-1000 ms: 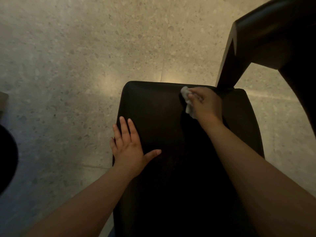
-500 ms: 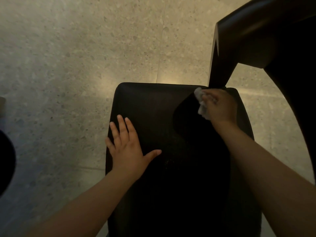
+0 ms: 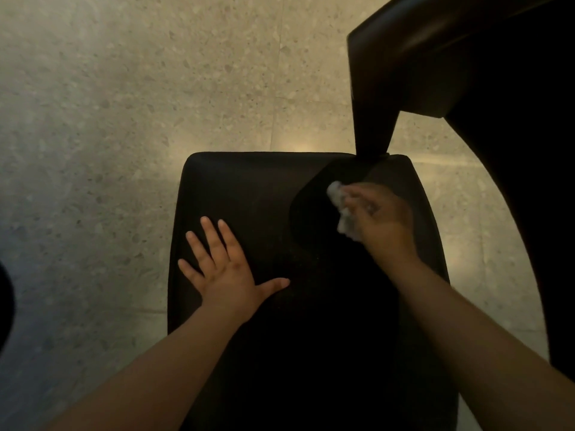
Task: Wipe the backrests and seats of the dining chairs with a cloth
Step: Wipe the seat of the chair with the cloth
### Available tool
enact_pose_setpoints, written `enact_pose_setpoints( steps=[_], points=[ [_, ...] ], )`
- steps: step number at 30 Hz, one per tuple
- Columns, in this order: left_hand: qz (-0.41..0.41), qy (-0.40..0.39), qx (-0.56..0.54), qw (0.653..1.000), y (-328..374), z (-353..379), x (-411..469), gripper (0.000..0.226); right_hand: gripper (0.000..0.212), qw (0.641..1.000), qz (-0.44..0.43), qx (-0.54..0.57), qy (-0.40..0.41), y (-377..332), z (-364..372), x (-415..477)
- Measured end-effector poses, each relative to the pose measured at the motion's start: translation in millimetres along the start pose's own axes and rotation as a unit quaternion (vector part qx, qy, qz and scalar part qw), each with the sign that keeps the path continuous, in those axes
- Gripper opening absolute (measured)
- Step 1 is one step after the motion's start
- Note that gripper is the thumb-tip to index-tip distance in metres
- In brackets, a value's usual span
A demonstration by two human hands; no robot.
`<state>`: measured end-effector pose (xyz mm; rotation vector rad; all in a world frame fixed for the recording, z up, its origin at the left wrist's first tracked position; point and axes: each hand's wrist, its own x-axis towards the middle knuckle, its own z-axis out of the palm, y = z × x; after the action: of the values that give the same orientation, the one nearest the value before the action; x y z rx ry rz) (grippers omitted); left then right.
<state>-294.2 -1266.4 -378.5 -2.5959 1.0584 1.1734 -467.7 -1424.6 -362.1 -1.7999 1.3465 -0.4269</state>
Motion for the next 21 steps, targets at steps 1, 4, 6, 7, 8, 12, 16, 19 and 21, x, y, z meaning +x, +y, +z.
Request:
enact_pose_setpoints(
  steps=[1, 4, 6, 7, 8, 12, 16, 19, 21],
  points=[
    [0.002, 0.0, 0.0, 1.0, 0, 0, -1, 0.15, 0.015, 0.998, 0.021, -0.024, 0.049, 7, -10, 14],
    [0.0, -0.001, 0.005, 1.0, 1, 0, -2, 0.15, 0.024, 0.978, 0.016, -0.126, 0.163, 30, -37, 49],
    [-0.006, -0.002, 0.011, 1.0, 2, 1, -1, 0.15, 0.026, 0.981, 0.044, -0.096, 0.16, 41, -40, 58],
    [-0.006, 0.0, 0.013, 1.0, 3, 1, -1, 0.15, 0.026, 0.985, 0.053, -0.08, 0.145, 44, -36, 58],
    [-0.006, 0.001, 0.013, 1.0, 3, 1, 0, 0.15, 0.026, 0.987, 0.053, -0.072, 0.133, 44, -28, 54],
    [-0.006, -0.002, 0.017, 1.0, 3, 1, 0, 0.151, 0.023, 0.992, 0.029, -0.056, 0.109, 36, 0, 14],
    [-0.014, -0.001, 0.018, 1.0, 4, 1, 0, 0.153, 0.027, 1.0, -0.008, -0.009, 0.004, 26, 14, -31],
    [-0.017, 0.001, 0.022, 1.0, 4, 1, 1, 0.153, 0.02, 0.998, -0.029, -0.001, 0.049, 25, -1, -26],
    [-0.019, -0.001, 0.022, 1.0, 4, 1, 2, 0.153, 0.017, 0.993, 0.01, -0.019, 0.119, 31, -20, -2]
  ],
)
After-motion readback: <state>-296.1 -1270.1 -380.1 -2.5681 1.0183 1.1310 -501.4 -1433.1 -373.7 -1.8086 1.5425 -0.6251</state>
